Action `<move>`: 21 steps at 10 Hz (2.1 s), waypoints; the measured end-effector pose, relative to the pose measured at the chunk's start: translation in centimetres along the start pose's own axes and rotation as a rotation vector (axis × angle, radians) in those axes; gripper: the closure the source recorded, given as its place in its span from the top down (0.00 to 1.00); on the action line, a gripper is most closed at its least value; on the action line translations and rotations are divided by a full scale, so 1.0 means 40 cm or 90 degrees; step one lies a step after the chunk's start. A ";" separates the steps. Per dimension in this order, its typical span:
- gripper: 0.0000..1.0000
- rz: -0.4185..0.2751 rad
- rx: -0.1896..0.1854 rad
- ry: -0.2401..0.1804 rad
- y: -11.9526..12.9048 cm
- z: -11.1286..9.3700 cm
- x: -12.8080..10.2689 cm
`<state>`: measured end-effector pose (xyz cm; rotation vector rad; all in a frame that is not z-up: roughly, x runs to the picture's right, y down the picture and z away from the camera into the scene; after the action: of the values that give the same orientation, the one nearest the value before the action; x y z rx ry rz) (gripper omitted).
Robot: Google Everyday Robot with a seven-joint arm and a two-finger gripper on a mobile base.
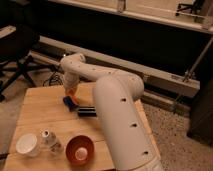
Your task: Place the pepper in the ceramic bowl
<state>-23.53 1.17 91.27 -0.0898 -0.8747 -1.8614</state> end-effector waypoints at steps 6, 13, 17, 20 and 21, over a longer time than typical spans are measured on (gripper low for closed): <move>0.00 -0.021 0.287 0.107 -0.097 -0.209 -0.092; 0.00 -0.038 0.405 0.026 -0.071 -0.220 -0.390; 0.00 0.021 0.450 -0.012 -0.084 -0.227 -0.467; 0.00 0.068 0.468 -0.008 -0.095 -0.233 -0.507; 0.00 0.073 0.470 -0.005 -0.101 -0.233 -0.514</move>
<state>-14.30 12.24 73.40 0.3036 -1.4731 -1.3357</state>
